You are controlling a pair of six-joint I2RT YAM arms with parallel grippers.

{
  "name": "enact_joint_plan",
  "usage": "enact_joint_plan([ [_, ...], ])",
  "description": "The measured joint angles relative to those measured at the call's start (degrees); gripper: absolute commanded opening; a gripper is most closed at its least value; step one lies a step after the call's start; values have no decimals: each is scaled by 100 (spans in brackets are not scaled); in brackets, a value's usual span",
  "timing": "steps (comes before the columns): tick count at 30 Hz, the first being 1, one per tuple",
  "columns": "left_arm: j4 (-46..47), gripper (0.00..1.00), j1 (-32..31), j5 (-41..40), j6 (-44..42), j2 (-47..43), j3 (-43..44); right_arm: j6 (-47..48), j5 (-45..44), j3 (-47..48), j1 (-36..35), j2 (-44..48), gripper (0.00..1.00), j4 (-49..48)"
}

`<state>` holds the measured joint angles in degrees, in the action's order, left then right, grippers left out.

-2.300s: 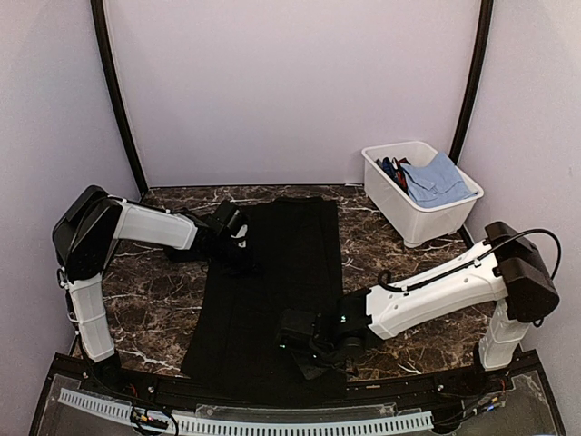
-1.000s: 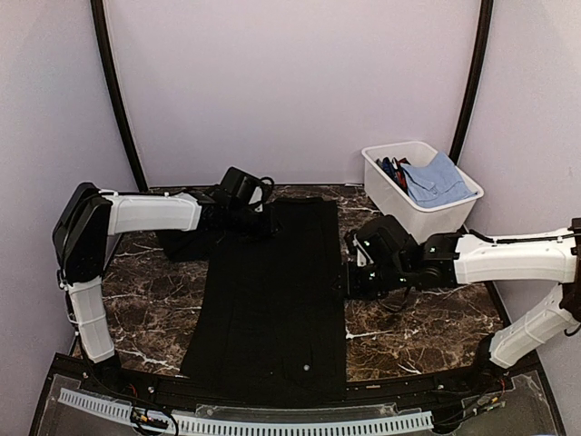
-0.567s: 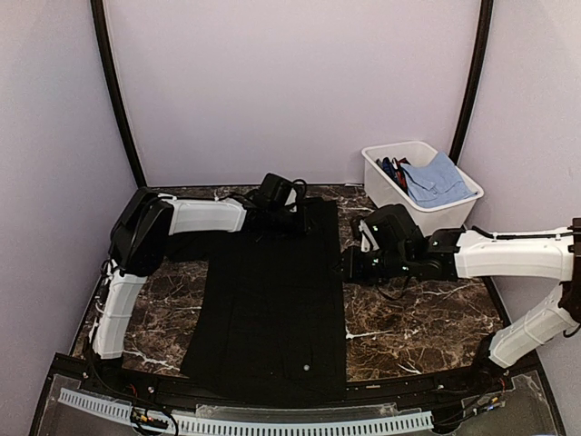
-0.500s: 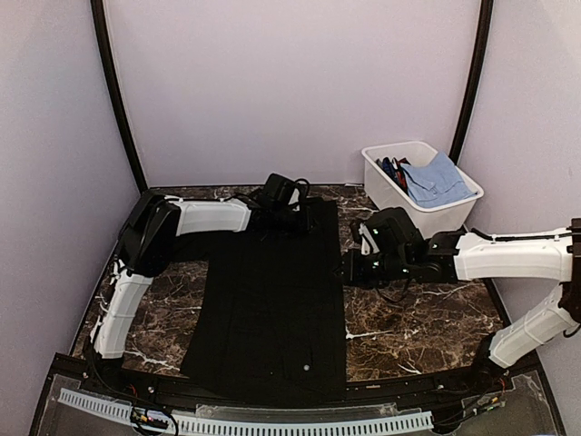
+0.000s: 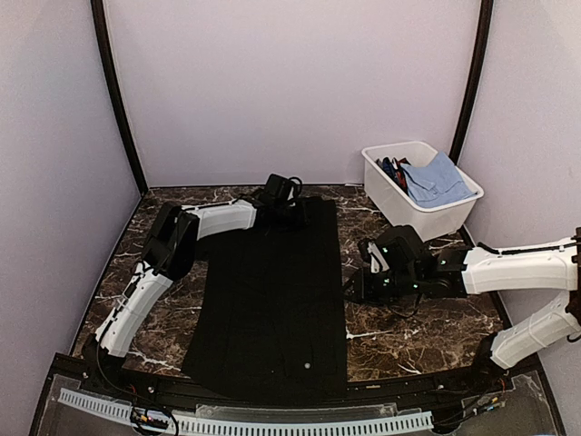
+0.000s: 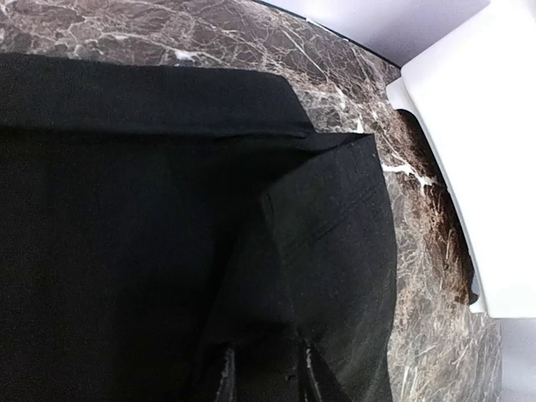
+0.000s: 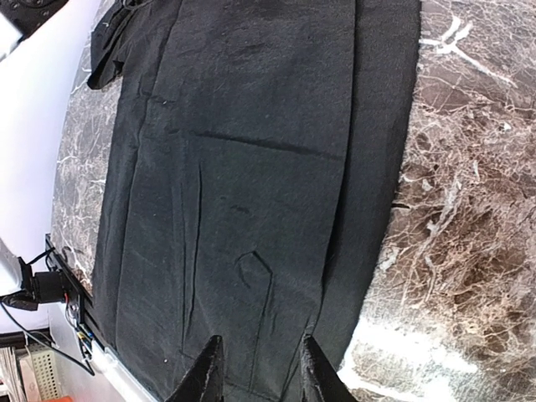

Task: Fold and stack the long sleeve shirts
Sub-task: Adjust the 1/3-folded shirt at the center of the board, then move the 1/3-folded shirt to the center of the board.

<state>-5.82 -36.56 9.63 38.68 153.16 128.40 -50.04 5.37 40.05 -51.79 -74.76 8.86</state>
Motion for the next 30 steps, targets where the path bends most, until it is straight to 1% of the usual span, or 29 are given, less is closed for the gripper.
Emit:
enact_joint_plan([
  [6,-205,37,68,55,79,44,205,39,83,0,-13,20,29,2],
  [11,-326,44,68,155,-57,22,304,144,114,59,-98,-164,29,11],
  [15,-520,47,68,197,-275,-195,302,208,155,243,-184,-470,28,-13],
  [17,-605,47,68,188,-400,-518,138,256,208,374,-205,-684,28,-76],
  [20,-638,47,70,127,-549,-1202,-402,315,262,586,-212,-1008,28,-197],
  [22,-560,47,79,24,-629,-1843,-1027,352,273,723,-212,-1204,28,-267],
  [26,-334,47,125,-168,-686,-3101,-2476,457,313,1029,-210,-1626,28,-457],
  [28,-223,47,173,-302,-684,-3665,-3340,492,367,1113,-197,-1812,28,-595],
  [30,-199,47,216,-413,-673,-3978,-3926,516,400,1123,-168,-1941,28,-704],
])
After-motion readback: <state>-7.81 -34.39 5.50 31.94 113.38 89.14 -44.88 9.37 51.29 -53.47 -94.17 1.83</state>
